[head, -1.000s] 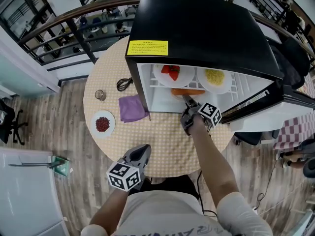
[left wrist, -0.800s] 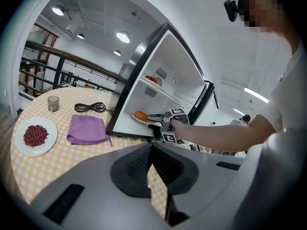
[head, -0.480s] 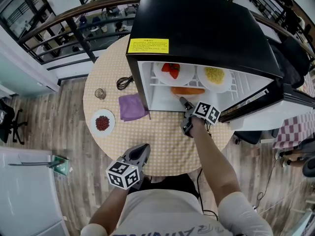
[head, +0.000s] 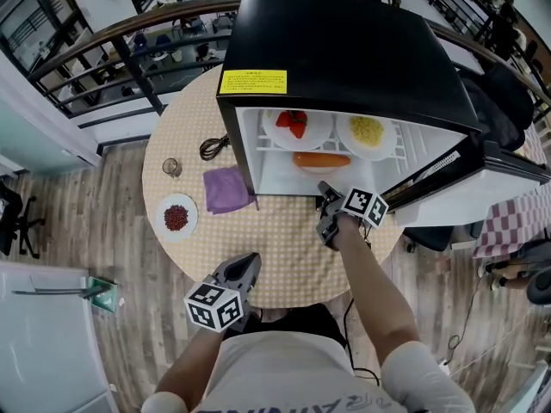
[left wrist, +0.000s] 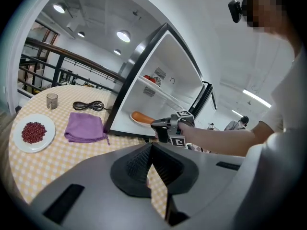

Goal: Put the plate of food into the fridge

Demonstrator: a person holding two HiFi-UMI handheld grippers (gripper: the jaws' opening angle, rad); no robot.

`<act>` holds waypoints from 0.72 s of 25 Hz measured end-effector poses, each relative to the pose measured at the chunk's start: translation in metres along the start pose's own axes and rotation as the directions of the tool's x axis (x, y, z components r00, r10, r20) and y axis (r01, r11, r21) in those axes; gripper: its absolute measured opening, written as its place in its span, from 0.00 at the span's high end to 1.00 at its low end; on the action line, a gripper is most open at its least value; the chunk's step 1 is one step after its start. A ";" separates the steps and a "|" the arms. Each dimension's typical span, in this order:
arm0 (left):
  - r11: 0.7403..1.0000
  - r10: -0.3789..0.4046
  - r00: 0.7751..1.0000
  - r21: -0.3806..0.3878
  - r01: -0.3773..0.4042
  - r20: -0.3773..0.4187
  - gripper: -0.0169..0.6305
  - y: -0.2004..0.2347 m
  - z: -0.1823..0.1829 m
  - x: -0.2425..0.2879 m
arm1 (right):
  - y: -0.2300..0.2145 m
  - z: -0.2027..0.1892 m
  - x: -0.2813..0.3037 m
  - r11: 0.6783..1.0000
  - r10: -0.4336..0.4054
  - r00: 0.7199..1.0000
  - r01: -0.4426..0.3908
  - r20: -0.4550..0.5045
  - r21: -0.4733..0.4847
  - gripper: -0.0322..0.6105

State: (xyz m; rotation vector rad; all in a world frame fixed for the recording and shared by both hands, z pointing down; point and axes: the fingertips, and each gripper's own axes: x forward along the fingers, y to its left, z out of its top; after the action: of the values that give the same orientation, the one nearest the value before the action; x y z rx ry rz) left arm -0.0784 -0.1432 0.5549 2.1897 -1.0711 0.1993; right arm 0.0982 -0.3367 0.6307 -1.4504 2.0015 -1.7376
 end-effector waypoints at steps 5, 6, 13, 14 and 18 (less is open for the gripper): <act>1.000 -0.016 1.000 0.018 0.015 0.018 0.97 -0.009 0.008 0.001 | 0.010 -0.010 -0.031 0.997 0.078 0.996 -0.078 0.038 0.002 0.91; 1.000 -0.020 1.000 0.023 0.019 0.023 0.97 -0.011 0.010 0.001 | 0.012 -0.012 -0.038 0.996 0.089 0.995 -0.088 0.047 -0.006 0.92; 0.997 -0.043 0.997 0.058 0.040 0.057 0.97 -0.026 0.026 0.000 | 0.034 -0.028 -0.088 0.980 0.160 0.984 -0.149 0.074 -0.129 0.92; 0.997 -0.048 0.997 0.064 0.044 0.061 0.97 -0.030 0.028 0.001 | 0.038 -0.031 -0.095 0.976 0.165 0.983 -0.151 0.078 -0.157 0.92; 0.994 -0.068 0.995 0.090 0.061 0.076 0.97 -0.042 0.037 0.001 | 0.050 -0.044 -0.123 0.948 0.166 0.983 -0.135 0.085 -0.289 0.92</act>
State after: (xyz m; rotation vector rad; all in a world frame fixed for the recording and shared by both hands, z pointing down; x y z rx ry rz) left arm -0.0521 -0.1493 0.5059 2.3245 -1.0502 0.1345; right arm 0.1079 -0.2257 0.5461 -1.3880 2.3066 -1.3261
